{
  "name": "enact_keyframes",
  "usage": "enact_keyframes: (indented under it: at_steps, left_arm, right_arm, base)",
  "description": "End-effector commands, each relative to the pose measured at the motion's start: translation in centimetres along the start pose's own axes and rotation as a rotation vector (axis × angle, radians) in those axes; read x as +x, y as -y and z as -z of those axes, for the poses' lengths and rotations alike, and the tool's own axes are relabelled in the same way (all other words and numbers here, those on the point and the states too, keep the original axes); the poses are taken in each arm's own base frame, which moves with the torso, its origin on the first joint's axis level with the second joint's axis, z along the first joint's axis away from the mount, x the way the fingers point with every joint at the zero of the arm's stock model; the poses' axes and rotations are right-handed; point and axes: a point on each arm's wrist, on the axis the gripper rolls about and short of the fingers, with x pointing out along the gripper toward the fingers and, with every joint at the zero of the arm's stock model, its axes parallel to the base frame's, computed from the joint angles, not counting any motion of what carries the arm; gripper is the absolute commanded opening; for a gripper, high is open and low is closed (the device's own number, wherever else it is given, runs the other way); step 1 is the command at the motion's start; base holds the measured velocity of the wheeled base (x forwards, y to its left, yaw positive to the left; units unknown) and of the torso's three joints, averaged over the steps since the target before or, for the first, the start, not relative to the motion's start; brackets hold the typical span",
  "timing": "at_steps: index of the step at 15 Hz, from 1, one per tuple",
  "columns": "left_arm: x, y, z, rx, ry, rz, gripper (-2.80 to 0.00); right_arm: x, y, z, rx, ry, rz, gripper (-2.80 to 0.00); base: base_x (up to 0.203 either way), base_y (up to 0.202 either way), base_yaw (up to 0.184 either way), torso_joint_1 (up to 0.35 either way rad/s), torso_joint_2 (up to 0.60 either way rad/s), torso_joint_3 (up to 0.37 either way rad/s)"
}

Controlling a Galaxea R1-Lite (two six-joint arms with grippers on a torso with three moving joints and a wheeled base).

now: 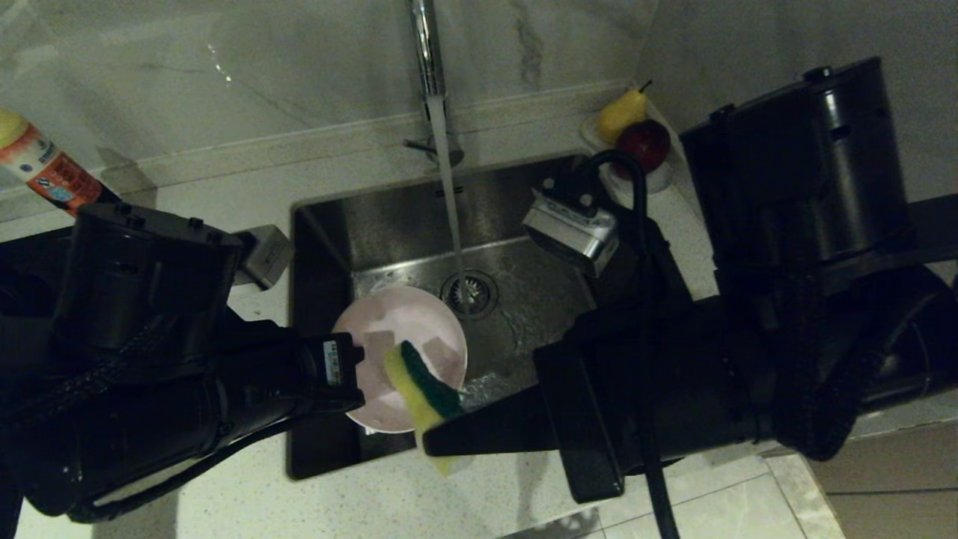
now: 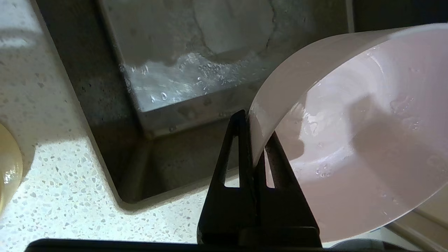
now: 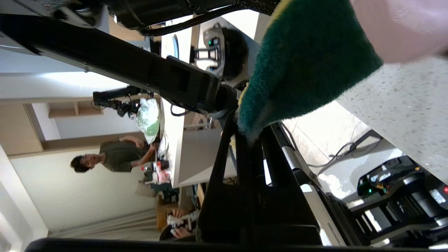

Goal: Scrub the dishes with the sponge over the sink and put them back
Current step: Wipe the bowl

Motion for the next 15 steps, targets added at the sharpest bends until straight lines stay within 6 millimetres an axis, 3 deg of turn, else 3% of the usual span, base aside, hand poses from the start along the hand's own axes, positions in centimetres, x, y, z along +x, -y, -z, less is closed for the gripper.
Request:
enact_keyframes:
  at_steps: [1, 6, 15]
  left_arm:
    - [0.2, -0.2, 0.9, 0.007, -0.025, -0.008, -2.8]
    - [-0.1, -1.0, 2.2, 0.012, 0.008, 0.004, -2.8]
    - [-0.7, -1.0, 1.9, 0.021, 0.021, 0.023, -2.8]
  right_arm:
    - [2.0, 0.4, 0.3, 0.01, -0.043, 0.003, -2.8]
    - [3.7, 2.3, 0.0, 0.038, -0.059, 0.041, -2.8]
    - [5.6, 4.0, -0.5, 0.044, -0.048, 0.055, -2.8]
  base:
    - [0.0, 0.0, 0.0, 0.0, 0.0, 0.0]
    - [0.0, 0.0, 0.0, 0.0, 0.0, 0.0]
    - [0.0, 0.0, 0.0, 0.0, 0.0, 0.0]
